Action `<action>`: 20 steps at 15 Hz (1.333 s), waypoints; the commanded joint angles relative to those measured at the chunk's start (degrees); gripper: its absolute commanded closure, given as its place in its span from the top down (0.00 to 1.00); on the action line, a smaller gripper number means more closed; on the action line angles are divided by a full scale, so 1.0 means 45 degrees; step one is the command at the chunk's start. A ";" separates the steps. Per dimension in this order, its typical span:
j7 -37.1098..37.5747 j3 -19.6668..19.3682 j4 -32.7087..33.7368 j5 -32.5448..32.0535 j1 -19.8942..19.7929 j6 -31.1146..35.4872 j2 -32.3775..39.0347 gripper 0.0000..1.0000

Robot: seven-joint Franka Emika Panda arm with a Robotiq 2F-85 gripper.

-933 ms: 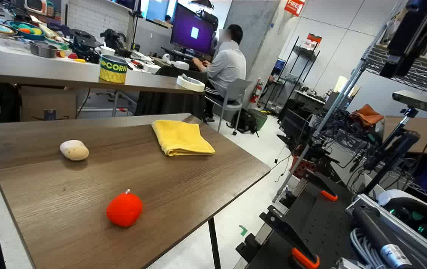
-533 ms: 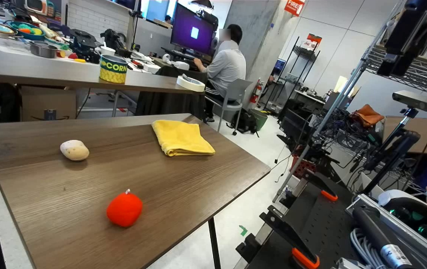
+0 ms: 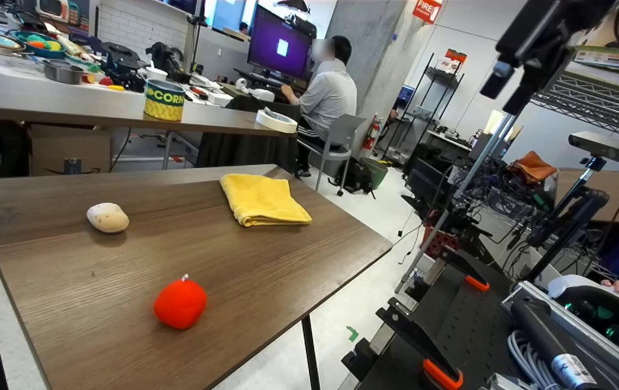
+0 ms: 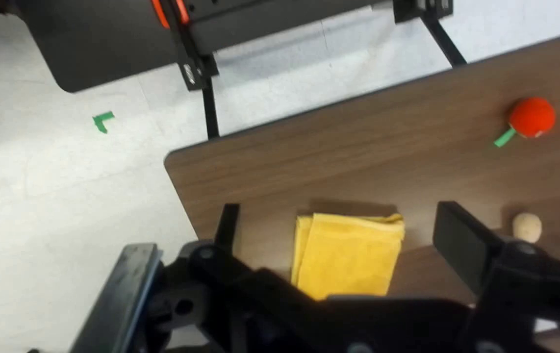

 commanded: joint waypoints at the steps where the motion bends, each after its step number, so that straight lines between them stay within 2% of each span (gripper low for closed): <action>1: 0.1644 0.1293 -0.0272 -0.0262 0.0204 0.3553 0.0836 1.00; 2: 0.1937 0.1635 -0.0459 -0.0646 0.0076 0.4600 0.1317 1.00; 3: 0.1237 0.1124 -0.0230 -0.0133 0.0206 0.3053 0.0738 1.00; 5: 0.1727 0.1574 -0.0411 -0.0348 0.0224 0.4093 0.1197 1.00; 10: 0.1763 0.1581 -0.0509 -0.0437 0.0134 0.4541 0.1421 1.00; 13: 0.1772 0.1713 -0.0377 -0.0233 0.0382 0.5642 0.2570 1.00; 16: 0.1969 0.2142 0.0148 -0.0402 0.0699 0.6712 0.4684 1.00; 18: 0.2895 0.2640 0.0722 -0.1435 0.0518 0.7587 0.6332 1.00; 20: 0.4705 0.3059 0.1299 -0.4027 -0.0047 0.8433 0.7510 1.00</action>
